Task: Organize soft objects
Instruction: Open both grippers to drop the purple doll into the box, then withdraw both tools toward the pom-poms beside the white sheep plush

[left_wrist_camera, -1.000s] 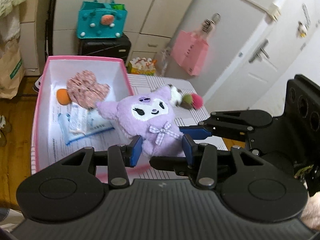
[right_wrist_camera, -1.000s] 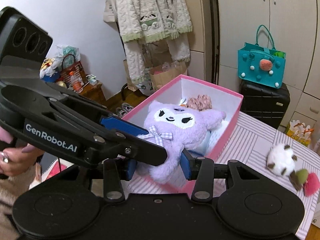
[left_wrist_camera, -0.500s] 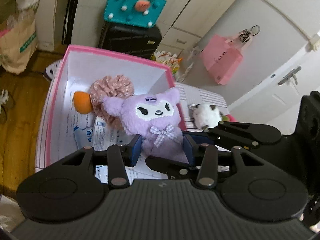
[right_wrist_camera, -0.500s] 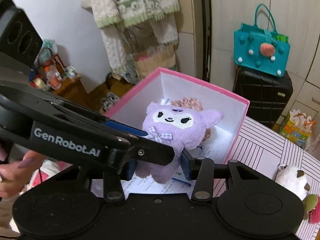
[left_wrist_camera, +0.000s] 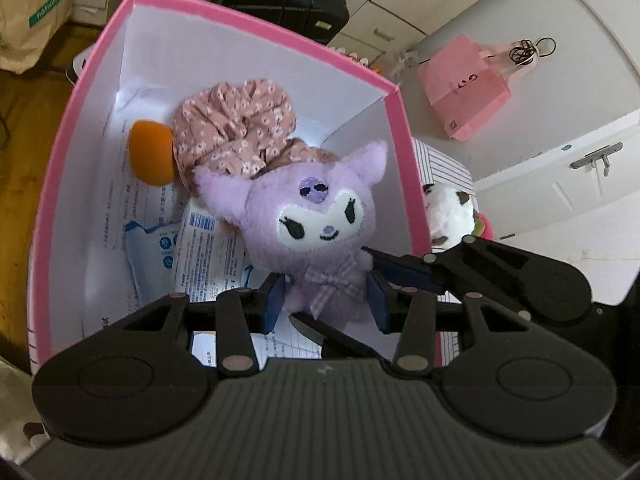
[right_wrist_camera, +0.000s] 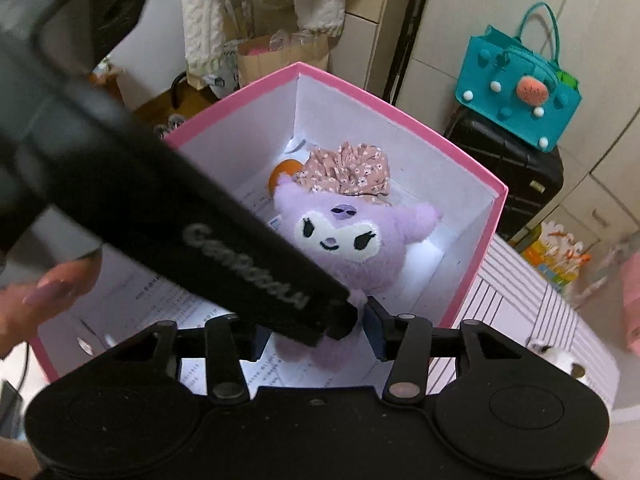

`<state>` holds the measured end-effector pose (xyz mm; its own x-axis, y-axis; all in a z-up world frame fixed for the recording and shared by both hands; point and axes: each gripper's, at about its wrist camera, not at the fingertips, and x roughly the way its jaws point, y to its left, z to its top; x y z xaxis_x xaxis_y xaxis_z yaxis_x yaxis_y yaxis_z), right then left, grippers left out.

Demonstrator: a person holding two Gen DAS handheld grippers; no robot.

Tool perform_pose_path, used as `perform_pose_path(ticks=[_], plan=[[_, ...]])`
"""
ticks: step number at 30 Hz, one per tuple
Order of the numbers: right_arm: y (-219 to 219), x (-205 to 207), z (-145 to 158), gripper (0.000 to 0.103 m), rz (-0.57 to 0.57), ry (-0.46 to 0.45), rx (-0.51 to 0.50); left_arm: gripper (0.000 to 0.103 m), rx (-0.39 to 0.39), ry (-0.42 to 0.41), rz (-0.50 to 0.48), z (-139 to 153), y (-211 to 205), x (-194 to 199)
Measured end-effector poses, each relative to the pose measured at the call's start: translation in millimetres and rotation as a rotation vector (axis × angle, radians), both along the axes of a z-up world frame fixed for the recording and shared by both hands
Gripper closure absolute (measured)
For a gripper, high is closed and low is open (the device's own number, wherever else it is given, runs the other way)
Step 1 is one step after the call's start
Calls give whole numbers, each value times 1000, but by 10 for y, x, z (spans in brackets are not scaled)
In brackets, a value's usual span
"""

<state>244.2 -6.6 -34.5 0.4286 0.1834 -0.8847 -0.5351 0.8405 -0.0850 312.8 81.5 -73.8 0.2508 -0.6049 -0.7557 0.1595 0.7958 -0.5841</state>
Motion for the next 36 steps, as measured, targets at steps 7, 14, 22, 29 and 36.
perform_pose_path(ticks=[7,14,22,29,36], plan=[[20,-118,-25,47,49,-72,-63,63,-8,45,-4,-149,-56,80],[-143,-267,43,47,50,-86,-2,61,11,53,-36,-187,-209,70],[-412,-537,234,47,53,-126,129,49,160,-209,-49,350,-151,-362],[-662,-765,442,46,50,-115,255,48,267,-356,-57,760,3,-849],[-818,-993,712,46,77,-125,339,46,342,-461,-111,1129,31,-1374]])
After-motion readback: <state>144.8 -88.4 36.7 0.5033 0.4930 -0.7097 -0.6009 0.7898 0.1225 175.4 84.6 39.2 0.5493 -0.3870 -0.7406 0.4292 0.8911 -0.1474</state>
